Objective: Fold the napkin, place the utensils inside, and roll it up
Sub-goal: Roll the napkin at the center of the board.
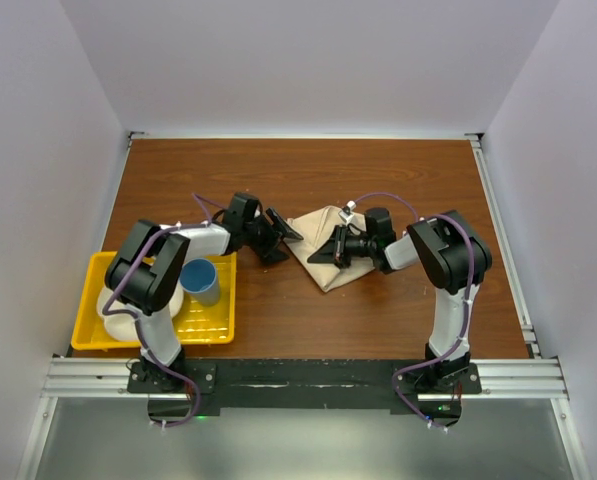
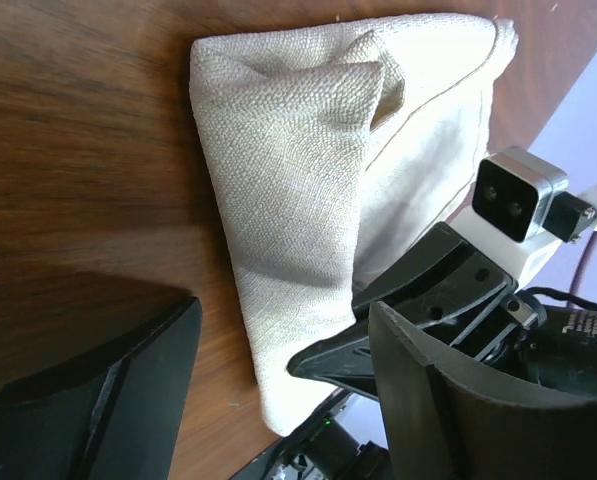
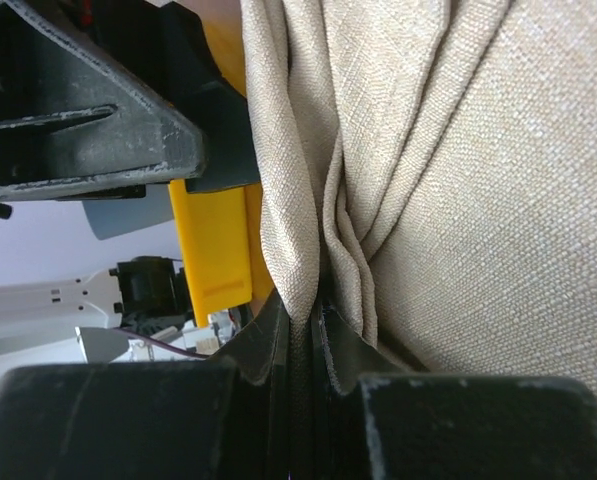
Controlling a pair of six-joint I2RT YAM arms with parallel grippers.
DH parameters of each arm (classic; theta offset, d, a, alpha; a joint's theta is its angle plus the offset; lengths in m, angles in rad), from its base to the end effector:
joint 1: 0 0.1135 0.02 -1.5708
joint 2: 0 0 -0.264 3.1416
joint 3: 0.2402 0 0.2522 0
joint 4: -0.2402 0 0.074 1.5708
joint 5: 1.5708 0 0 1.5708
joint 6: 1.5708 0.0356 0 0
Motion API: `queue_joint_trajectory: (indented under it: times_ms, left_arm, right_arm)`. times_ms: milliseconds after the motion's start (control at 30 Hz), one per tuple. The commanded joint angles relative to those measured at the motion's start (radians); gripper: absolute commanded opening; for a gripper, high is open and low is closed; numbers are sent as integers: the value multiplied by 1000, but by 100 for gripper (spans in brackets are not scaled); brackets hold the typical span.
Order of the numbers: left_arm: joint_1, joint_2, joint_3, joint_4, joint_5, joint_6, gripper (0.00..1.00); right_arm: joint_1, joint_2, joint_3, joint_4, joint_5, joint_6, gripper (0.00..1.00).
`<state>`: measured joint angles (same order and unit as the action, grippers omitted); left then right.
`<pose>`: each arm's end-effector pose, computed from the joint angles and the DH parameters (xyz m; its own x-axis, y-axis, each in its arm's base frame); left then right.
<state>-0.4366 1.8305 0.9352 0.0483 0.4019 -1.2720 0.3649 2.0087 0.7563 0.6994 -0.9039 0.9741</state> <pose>0.3190 -0.1642 0.1350 -0.7962 -0.5991 0.0852 -0.4653 0.5161 -0.7192 0.3145 0.1501 0.0883 -0.9750 0.1753 -0.1368 -0.0691 0.3457 0.9358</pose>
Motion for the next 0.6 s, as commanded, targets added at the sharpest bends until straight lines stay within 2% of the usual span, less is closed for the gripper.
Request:
queue_joint_trajectory:
  times_ms: [0, 67, 267, 400, 500, 567]
  left_arm:
    - [7, 32, -32, 68, -9, -81, 72]
    - [9, 53, -38, 103, -15, -92, 72]
    - [10, 90, -39, 157, -55, -96, 69]
    - [10, 102, -32, 167, -78, -61, 63]
    - [9, 110, 0, 119, -118, 38, 53]
    - [12, 116, -2, 143, -120, 59, 51]
  right_arm:
    - [-7, 18, -20, 142, -32, 72, 0]
    - [-7, 38, -28, 213, -46, 109, 0]
    - [-11, 68, -40, 256, -76, 110, 0]
    - [-9, 70, -46, 209, -87, 68, 0]
    - [-9, 74, -52, 200, -105, 51, 0]
    - [-9, 76, -51, 178, -113, 26, 0]
